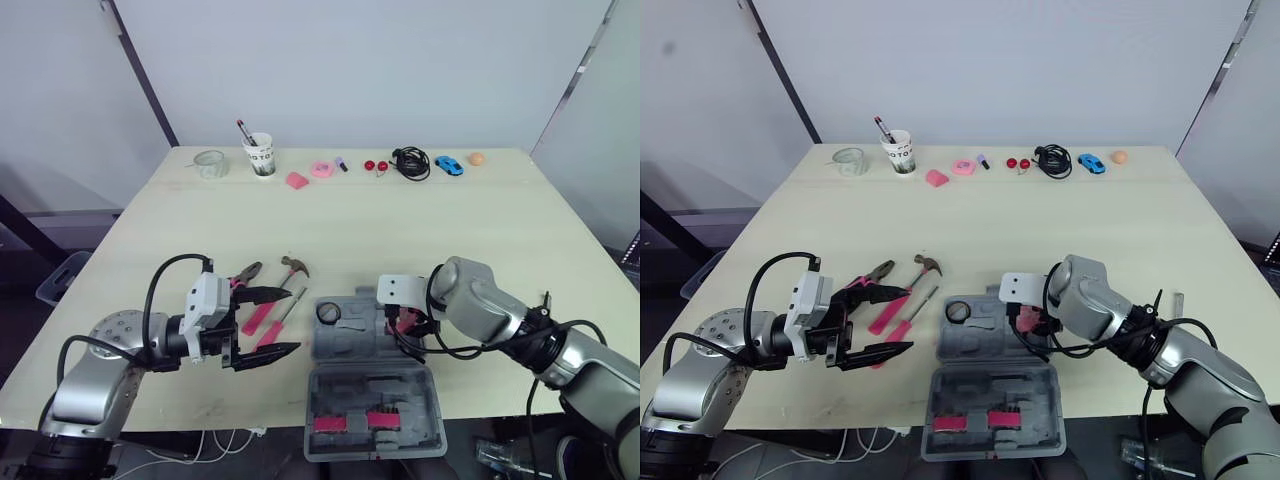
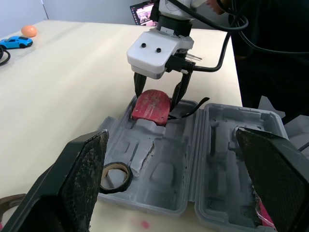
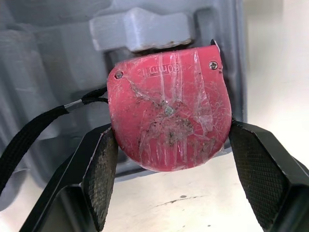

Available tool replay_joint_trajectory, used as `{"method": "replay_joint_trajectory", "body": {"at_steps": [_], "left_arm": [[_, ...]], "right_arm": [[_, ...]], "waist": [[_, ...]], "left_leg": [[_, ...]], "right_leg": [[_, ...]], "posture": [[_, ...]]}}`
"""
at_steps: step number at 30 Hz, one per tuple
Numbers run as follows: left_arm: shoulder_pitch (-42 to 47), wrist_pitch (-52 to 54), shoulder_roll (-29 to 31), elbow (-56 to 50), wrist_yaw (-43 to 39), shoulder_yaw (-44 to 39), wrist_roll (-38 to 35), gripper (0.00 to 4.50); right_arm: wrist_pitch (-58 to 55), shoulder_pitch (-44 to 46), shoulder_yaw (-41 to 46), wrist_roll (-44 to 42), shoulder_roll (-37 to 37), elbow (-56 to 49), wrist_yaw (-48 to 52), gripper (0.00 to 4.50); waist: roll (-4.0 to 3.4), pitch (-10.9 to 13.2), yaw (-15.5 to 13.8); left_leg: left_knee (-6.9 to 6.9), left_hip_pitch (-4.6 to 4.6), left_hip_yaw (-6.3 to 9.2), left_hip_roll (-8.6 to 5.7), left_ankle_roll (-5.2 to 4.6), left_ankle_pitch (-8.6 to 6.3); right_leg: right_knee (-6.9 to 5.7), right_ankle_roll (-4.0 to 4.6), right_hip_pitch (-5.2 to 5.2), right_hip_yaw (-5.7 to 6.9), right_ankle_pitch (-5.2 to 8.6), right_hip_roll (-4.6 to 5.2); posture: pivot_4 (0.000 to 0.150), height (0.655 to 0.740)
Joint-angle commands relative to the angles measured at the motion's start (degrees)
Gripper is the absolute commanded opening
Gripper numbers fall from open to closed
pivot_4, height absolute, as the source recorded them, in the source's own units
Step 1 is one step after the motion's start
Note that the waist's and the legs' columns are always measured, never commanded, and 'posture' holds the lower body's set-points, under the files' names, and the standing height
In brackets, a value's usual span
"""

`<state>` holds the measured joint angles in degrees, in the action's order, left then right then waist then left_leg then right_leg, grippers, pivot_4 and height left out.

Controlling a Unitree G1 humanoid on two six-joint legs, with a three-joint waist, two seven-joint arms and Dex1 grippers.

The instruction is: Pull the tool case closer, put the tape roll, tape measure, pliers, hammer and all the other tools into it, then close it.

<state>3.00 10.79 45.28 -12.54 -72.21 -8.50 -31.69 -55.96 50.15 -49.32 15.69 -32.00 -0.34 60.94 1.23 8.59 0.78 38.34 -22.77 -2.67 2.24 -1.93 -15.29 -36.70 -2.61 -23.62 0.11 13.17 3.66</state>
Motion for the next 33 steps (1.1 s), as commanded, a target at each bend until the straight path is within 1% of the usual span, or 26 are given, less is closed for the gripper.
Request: {"method": "replay_joint_trajectory", "body": {"at_steps": [1,2,3,9,14,17,18,20,21,22,24,25,26,27,28,30,33], "left_arm": [[-0.28,-0.74,-0.04,-1.55,0.23,-1.05,-0.57,4.50],[-0.18,-0.74,-0.07,-1.49,0.23,-0.96,-0.54,4.50],[-0.09,-0.76,-0.10,-1.43,0.22,-0.90,-0.51,4.50],[0.02,-1.07,-0.33,-1.26,0.07,-0.53,-0.28,4.50],[0.09,-1.23,-0.52,-1.37,0.05,-0.60,-0.24,4.50],[0.19,-1.27,-0.51,-1.35,0.03,-0.81,-0.36,4.50],[0.26,-1.20,-0.56,-1.39,0.04,-0.92,-0.57,4.50],[0.37,-1.14,-0.64,-1.35,0.02,-1.01,-0.80,4.50],[0.48,-1.06,-0.62,-1.36,-0.09,-1.07,-1.01,4.50],[0.55,-1.02,-0.60,-1.37,-0.18,-1.10,-1.14,4.50],[0.61,-0.99,-0.51,-1.28,-0.37,-1.16,-1.26,4.50],[0.62,-0.98,-0.44,-1.23,-0.47,-1.12,-1.21,4.50],[0.61,-0.98,-0.37,-1.16,-0.61,-1.14,-1.21,4.50],[0.64,-0.93,-0.34,-1.14,-0.67,-1.14,-1.22,4.50],[0.69,-0.85,-0.30,-1.17,-0.73,-1.10,-1.25,4.50],[0.75,-0.70,-0.22,-1.21,-0.87,-1.10,-1.35,4.50],[1.04,-0.56,-0.12,-1.05,-1.06,-1.11,-1.34,4.50]], "right_arm": [[2.10,1.21,1.44,0.94,0.34,0.45,-0.74,3.88],[2.36,1.16,1.51,1.01,0.24,0.47,-0.63,4.17],[2.46,1.09,1.60,1.13,0.17,0.36,-0.63,4.36],[1.26,0.12,2.71,0.67,-2.69,-4.31,1.02,4.36],[-0.08,-2.37,7.02,-2.22,-6.95,-10.62,2.83,4.36],[1.72,-4.30,11.21,-4.67,-8.20,-12.46,2.86,4.36],[3.61,-5.62,14.64,-6.53,-7.44,-12.39,1.79,4.36],[5.87,-7.21,18.59,-8.79,-6.47,-12.24,0.34,4.36],[10.55,-10.40,23.98,-12.52,-5.21,-11.55,-0.33,4.36],[13.87,-12.68,27.63,-15.08,-4.37,-11.06,-0.64,4.36],[19.15,-16.88,32.98,-19.54,-3.03,-10.61,-0.62,4.36],[20.81,-18.37,34.23,-20.21,-2.20,-10.29,-1.43,4.00],[23.24,-19.81,35.62,-21.24,-1.01,-9.74,-2.38,3.81],[24.55,-20.83,36.82,-22.35,0.17,-9.26,-3.26,3.50],[25.16,-21.63,37.45,-22.73,0.99,-8.85,-4.38,3.14],[28.37,-22.93,38.23,-23.16,2.47,-7.82,-5.54,2.28],[32.41,-24.23,39.77,-24.29,5.22,-5.59,-8.04,2.28]], "waist": [[0.00,0.00,0.01],[-0.01,0.00,0.01],[-0.01,0.00,0.01],[0.00,0.00,-0.05],[-0.01,0.01,-0.08],[-0.01,0.00,-0.07],[-0.01,0.01,-0.05],[0.01,0.00,-0.05],[0.01,-0.01,-0.05],[0.00,0.00,-0.02],[0.08,-0.04,-0.31],[0.05,-0.01,-0.38],[0.06,-0.01,-0.27],[0.07,-0.02,-0.23],[0.14,-0.06,-0.20],[0.08,-0.03,-0.05],[0.08,-0.03,-0.03]], "left_leg": [[0.00,0.00,0.00,0.00,0.00,0.00],[0.00,0.00,0.00,0.00,0.00,0.00],[0.00,0.00,0.00,0.00,0.00,0.00],[0.00,0.00,0.02,0.00,0.00,0.00],[0.00,0.00,0.03,0.00,0.00,0.00],[0.00,-0.01,0.04,0.00,0.00,0.00],[0.00,0.00,0.05,0.00,0.00,0.00],[0.00,0.00,0.04,0.01,0.00,0.00],[0.00,0.00,0.04,0.02,0.00,0.00],[-0.01,0.00,0.03,0.01,0.00,0.00],[-0.01,0.00,0.02,0.02,0.00,0.00],[-0.04,-0.01,0.05,0.01,0.00,0.00],[-0.03,-0.02,0.00,0.00,0.00,0.00],[-0.02,-0.01,0.00,0.01,0.00,0.00],[-0.02,0.00,0.00,0.01,0.00,0.00],[-0.02,0.02,-0.01,0.02,0.00,0.00],[-0.02,0.03,-0.01,0.02,0.00,0.00]], "right_leg": [[0.00,0.00,0.00,0.00,0.00,0.00],[0.00,0.00,0.00,0.00,0.00,0.00],[0.00,0.00,0.00,0.00,0.00,0.00],[0.00,0.00,0.00,0.00,0.00,0.01],[0.00,0.00,0.00,0.00,0.00,0.01],[0.01,0.00,0.00,0.00,0.00,0.01],[0.01,0.00,0.00,0.00,0.00,0.01],[0.01,0.00,0.00,0.00,0.00,0.01],[0.01,0.00,0.01,0.01,0.00,0.00],[0.02,0.00,0.01,0.01,0.00,0.00],[0.01,0.00,0.00,0.00,0.00,0.00],[0.08,-0.11,0.06,0.04,-0.06,-0.02],[0.10,-0.13,0.08,0.01,-0.07,0.01],[0.11,-0.10,0.08,0.00,-0.05,0.01],[0.10,-0.11,0.08,0.00,-0.06,0.01],[0.08,-0.10,0.10,0.01,-0.05,-0.01],[0.06,-0.10,0.09,0.00,-0.05,-0.02]], "posture": [[0.150,0.7400],[0.150,0.7400],[0.150,0.7400],[0.150,0.7400],[0.150,0.7400],[0.150,0.7400],[0.150,0.7400],[0.150,0.7400],[0.150,0.7400],[0.150,0.7400],[0.150,0.7400],[0.150,0.7400],[0.150,0.7400],[0.150,0.7400],[0.150,0.7400],[0.150,0.7400],[0.150,0.7400]]}}
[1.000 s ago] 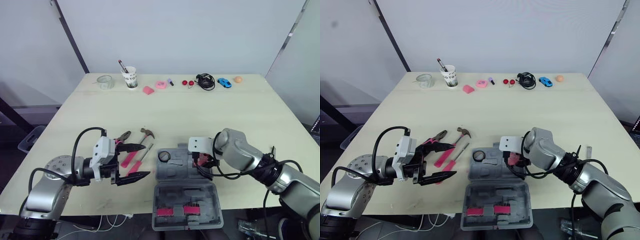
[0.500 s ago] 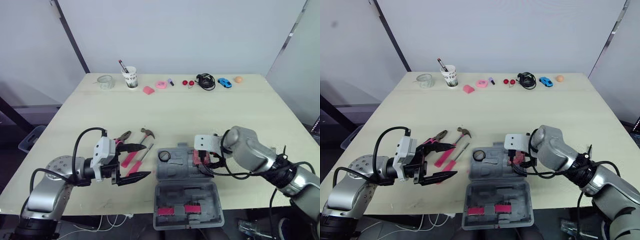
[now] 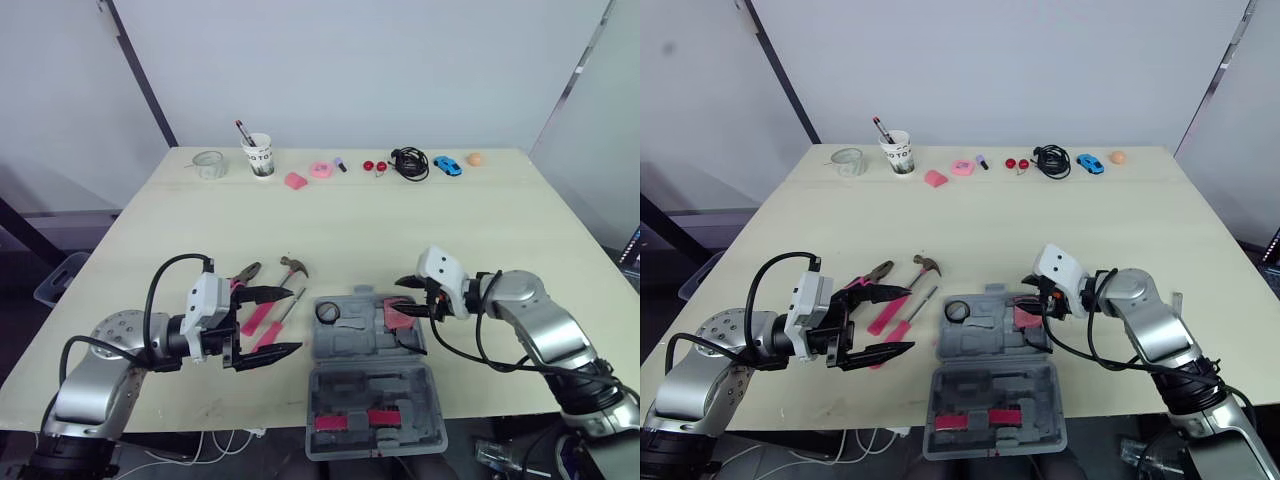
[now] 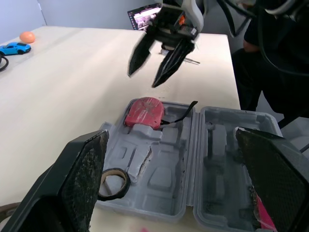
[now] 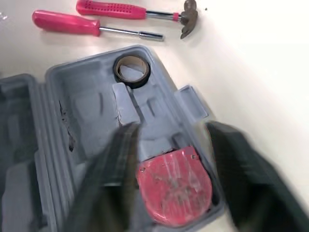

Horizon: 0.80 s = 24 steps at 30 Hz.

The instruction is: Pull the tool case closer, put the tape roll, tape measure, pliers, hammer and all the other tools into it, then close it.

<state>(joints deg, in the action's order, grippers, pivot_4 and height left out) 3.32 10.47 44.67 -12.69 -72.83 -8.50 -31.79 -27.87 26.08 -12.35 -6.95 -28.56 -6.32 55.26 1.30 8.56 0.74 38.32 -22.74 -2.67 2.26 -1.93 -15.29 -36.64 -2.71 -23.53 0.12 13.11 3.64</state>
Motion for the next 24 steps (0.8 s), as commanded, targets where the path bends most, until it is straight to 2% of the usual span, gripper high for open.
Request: {"method": "replay_joint_trajectory", "body": {"at_steps": [1,6,9,13,21,24], "left_arm": [[0.88,-0.18,0.55,-0.79,-0.53,-1.12,-1.24,4.50],[1.34,-0.02,0.48,-0.57,-0.76,-1.06,-0.97,4.50],[1.50,0.05,0.39,-0.55,-0.70,-0.93,-0.82,4.50],[1.24,0.24,0.44,-0.78,-0.59,-1.07,-0.89,4.50],[1.15,0.54,0.71,-0.88,-0.48,-1.32,-0.87,4.50],[1.07,0.64,0.81,-1.00,-0.38,-1.42,-0.85,4.50]], "right_arm": [[5.71,-0.79,3.03,-2.05,2.31,1.15,-2.47,2.28],[12.32,-3.40,3.81,-2.99,3.89,5.13,-2.81,2.28],[20.15,-5.27,4.79,-4.93,5.49,9.18,-0.99,2.28],[24.87,-5.61,5.77,-6.78,7.48,16.63,0.66,2.28],[32.32,-3.86,4.78,-4.67,9.05,29.68,2.17,2.28],[34.43,-3.07,3.37,-1.43,8.88,35.47,1.37,2.28]], "waist": [[0.00,0.00,-0.01],[0.01,0.00,-0.16],[0.01,0.00,-0.09],[0.00,0.00,-0.03],[-0.02,0.01,0.01],[-0.02,0.01,0.03]], "left_leg": [[0.00,0.00,0.00,0.00,0.00,0.00],[0.00,-0.01,0.00,-0.02,0.00,0.00],[0.00,-0.01,0.00,-0.02,0.00,0.00],[0.00,0.01,0.00,0.00,0.00,0.00],[0.00,0.04,-0.01,0.00,0.00,0.00],[0.00,0.06,-0.01,0.00,0.00,0.00]], "right_leg": [[0.00,0.00,0.00,0.00,0.00,-0.01],[0.01,0.00,0.02,0.00,0.00,0.01],[0.00,0.00,0.01,-0.01,0.00,0.01],[-0.02,-0.02,0.01,-0.02,-0.01,-0.01],[-0.04,0.00,0.02,-0.04,0.00,-0.01],[-0.05,0.00,0.02,-0.04,0.00,-0.02]], "posture": [[0.150,0.7400],[0.150,0.7400],[0.150,0.7400],[0.150,0.7400],[0.150,0.7400],[0.150,0.7400]]}}
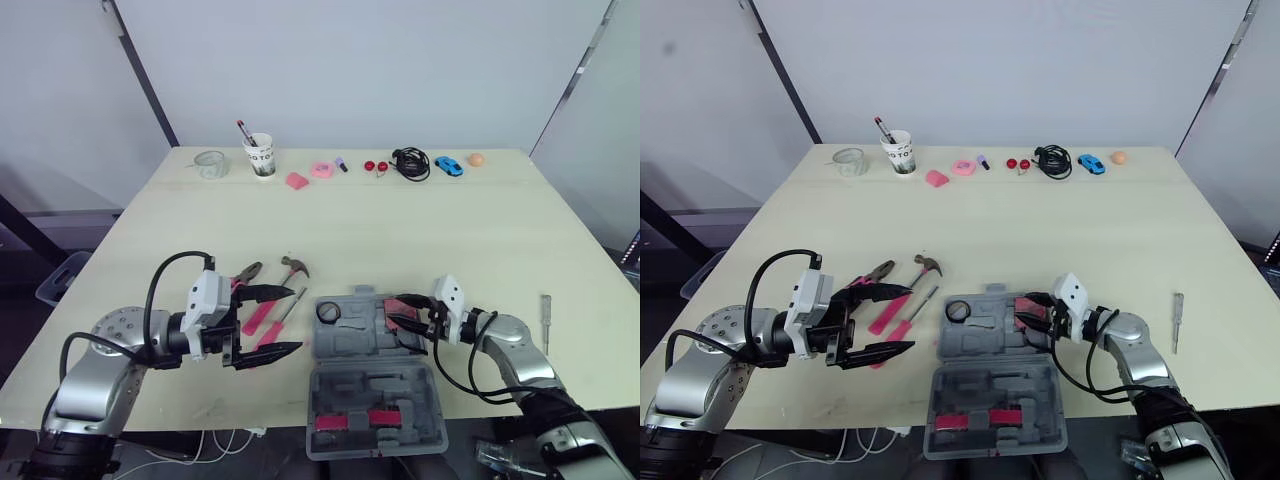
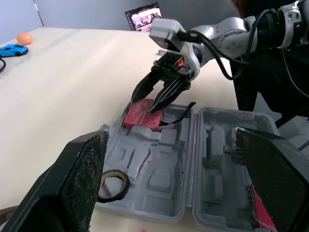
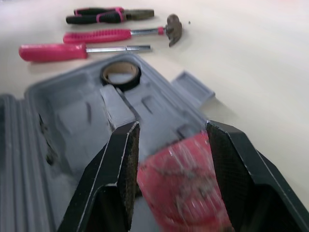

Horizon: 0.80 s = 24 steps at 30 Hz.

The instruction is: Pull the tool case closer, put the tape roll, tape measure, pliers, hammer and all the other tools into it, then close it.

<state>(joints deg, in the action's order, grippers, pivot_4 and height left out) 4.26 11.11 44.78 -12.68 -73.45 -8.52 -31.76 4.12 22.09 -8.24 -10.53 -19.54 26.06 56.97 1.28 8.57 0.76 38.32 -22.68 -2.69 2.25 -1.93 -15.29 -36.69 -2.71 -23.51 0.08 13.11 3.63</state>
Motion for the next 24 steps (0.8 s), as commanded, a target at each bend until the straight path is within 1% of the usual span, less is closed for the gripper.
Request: {"method": "replay_joint_trajectory", "body": {"at_steps": [1,5,6,9,12,14,17,21,24], "left_arm": [[0.09,0.02,0.70,-1.10,0.29,-1.44,-0.88,4.50],[-0.20,0.21,0.76,-1.35,0.50,-1.78,-0.93,4.50],[-0.31,0.22,0.74,-1.40,0.60,-1.84,-0.90,4.50],[-0.57,0.20,0.68,-1.55,0.80,-1.92,-0.89,4.50],[-0.79,0.16,0.56,-1.78,1.12,-1.82,-0.93,4.50],[-1.25,0.01,0.38,-1.95,1.31,-1.77,-0.98,4.50],[-1.86,-0.02,0.09,-1.98,1.71,-1.90,-1.10,4.50],[-2.43,0.40,-0.95,-1.50,3.26,-2.28,-1.58,4.50],[-2.92,0.38,-1.73,-1.12,4.44,-2.37,-1.31,4.50]], "right_arm": [[2.70,1.07,-1.08,2.95,-0.18,4.32,-0.62,2.28],[3.89,0.96,-4.57,8.71,-1.73,9.31,-1.51,2.28],[1.98,0.85,-5.12,9.51,-1.88,10.01,-2.05,2.28],[0.32,0.56,-6.59,10.98,-2.27,10.92,-2.34,2.28],[0.59,0.01,-7.27,11.56,-2.17,11.37,-2.94,2.28],[-0.76,-0.28,-6.63,10.68,-1.32,10.92,-3.58,2.28],[0.69,-0.16,-5.68,9.94,-0.70,9.32,-4.60,2.28],[4.06,-0.03,-3.16,7.25,0.06,3.63,-5.33,2.28],[3.77,-0.42,-0.64,4.09,0.75,-2.50,-6.23,2.28]], "waist": [[0.01,-0.01,0.01],[0.08,-0.08,-0.09],[0.12,-0.14,-0.07],[0.32,-0.33,0.00],[0.31,-0.32,-0.07],[0.31,-0.38,-0.08],[0.35,-0.47,-0.04],[0.39,-0.47,-0.07],[0.09,-0.25,0.00]], "left_leg": [[0.00,0.00,0.00,0.00,0.00,0.00],[0.00,0.09,-0.01,0.00,0.00,0.00],[0.00,0.09,-0.01,0.00,0.00,0.00],[0.00,0.27,0.00,0.02,0.00,0.00],[-0.05,0.78,0.02,0.03,0.00,-0.01],[-0.10,0.94,0.09,0.06,0.00,-0.01],[-0.10,0.95,0.18,0.08,0.00,-0.01],[-0.11,0.93,0.21,0.13,0.00,-0.01],[-0.12,0.90,0.15,0.13,0.00,-0.01]], "right_leg": [[0.00,0.00,0.00,0.00,0.00,0.00],[-0.02,0.04,0.05,-0.02,0.02,0.00],[-0.03,0.10,0.05,-0.02,0.06,0.00],[-0.04,0.11,0.17,-0.05,0.06,0.00],[-0.02,0.11,0.58,-0.08,0.08,0.03],[0.02,0.12,0.74,-0.08,0.09,0.04],[0.01,0.12,0.74,-0.09,0.08,0.04],[0.00,0.13,0.77,-0.10,0.08,0.06],[0.00,0.12,0.70,-0.17,0.08,0.08]], "posture": [[0.150,0.7400],[0.150,0.7400],[0.150,0.7400],[0.150,0.7400],[0.150,0.7400],[0.150,0.7400],[0.150,0.7400],[0.150,0.7400],[0.150,0.7400]]}}
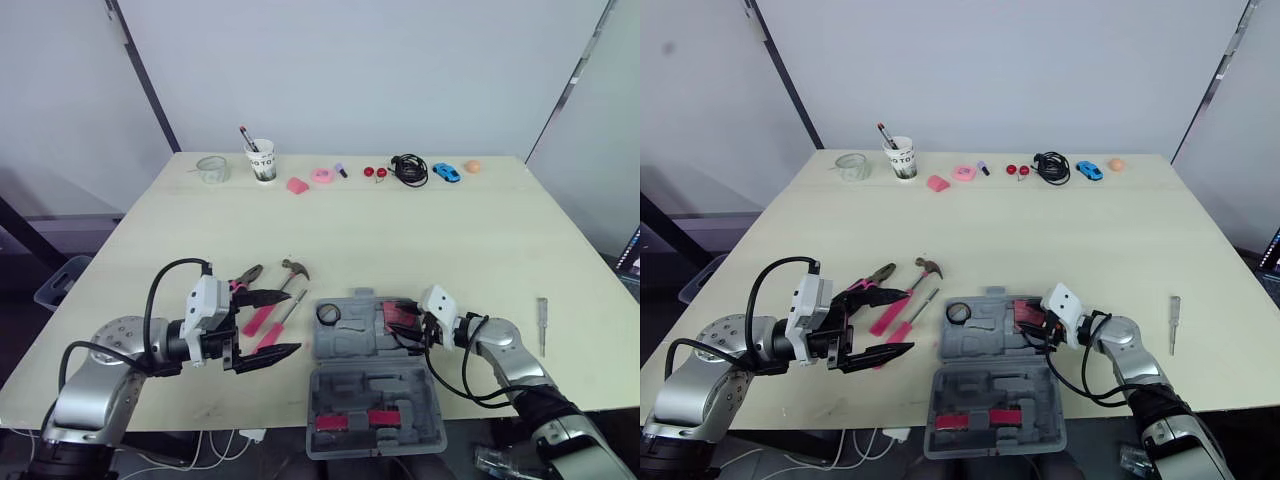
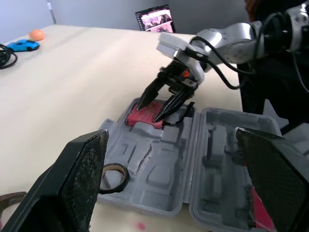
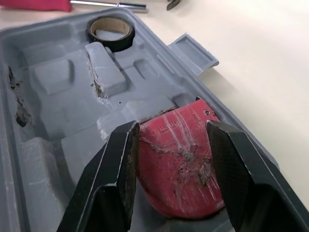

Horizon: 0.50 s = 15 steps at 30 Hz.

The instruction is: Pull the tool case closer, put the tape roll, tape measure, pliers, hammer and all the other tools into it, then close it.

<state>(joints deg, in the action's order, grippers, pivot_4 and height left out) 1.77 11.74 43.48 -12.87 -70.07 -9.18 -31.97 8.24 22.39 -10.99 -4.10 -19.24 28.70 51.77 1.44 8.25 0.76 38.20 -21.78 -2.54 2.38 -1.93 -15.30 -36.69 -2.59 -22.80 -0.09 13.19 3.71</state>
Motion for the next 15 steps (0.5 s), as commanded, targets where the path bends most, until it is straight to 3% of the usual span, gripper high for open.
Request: {"method": "replay_joint_trajectory", "body": {"at_steps": [1,7,11,15], "left_arm": [[-0.55,-0.22,-0.64,-0.85,1.50,-1.83,-1.01,4.50],[-1.88,1.08,-1.97,-1.21,5.23,-3.83,-1.60,4.50],[-5.32,1.51,-4.11,-0.63,10.20,-7.36,-1.65,4.50],[-9.70,1.99,-5.51,-0.72,13.36,-11.55,-2.29,4.50]], "right_arm": [[-0.62,-1.03,2.72,-3.33,0.52,-7.15,-1.05,2.28],[-4.62,-4.55,6.69,-7.64,-0.93,-18.81,-3.35,2.28],[-8.96,-12.86,12.59,-10.49,-4.68,-30.38,-6.69,2.28],[-9.31,-21.38,18.38,-12.50,-6.89,-34.47,-8.74,2.28]], "waist": [[-0.15,0.14,0.01],[-0.27,0.28,-0.03],[-0.30,0.30,-0.41],[-0.23,0.31,-0.29]], "left_leg": [[-0.01,-0.03,0.00,0.00,0.00,0.00],[-0.07,-0.27,-0.09,-0.05,0.00,0.00],[-0.13,-0.32,-0.05,-0.02,0.00,0.00],[-0.12,-0.35,-0.11,-0.03,0.00,0.00]], "right_leg": [[0.00,0.00,-0.02,0.00,0.00,0.00],[-0.01,-0.01,-0.33,-0.08,-0.01,-0.03],[0.07,-0.03,-0.33,-0.06,0.01,0.09],[0.15,-0.05,-0.33,-0.02,0.00,0.21]], "posture": [[0.150,0.7400],[0.150,0.7400],[0.150,0.7400],[0.150,0.7400]]}}
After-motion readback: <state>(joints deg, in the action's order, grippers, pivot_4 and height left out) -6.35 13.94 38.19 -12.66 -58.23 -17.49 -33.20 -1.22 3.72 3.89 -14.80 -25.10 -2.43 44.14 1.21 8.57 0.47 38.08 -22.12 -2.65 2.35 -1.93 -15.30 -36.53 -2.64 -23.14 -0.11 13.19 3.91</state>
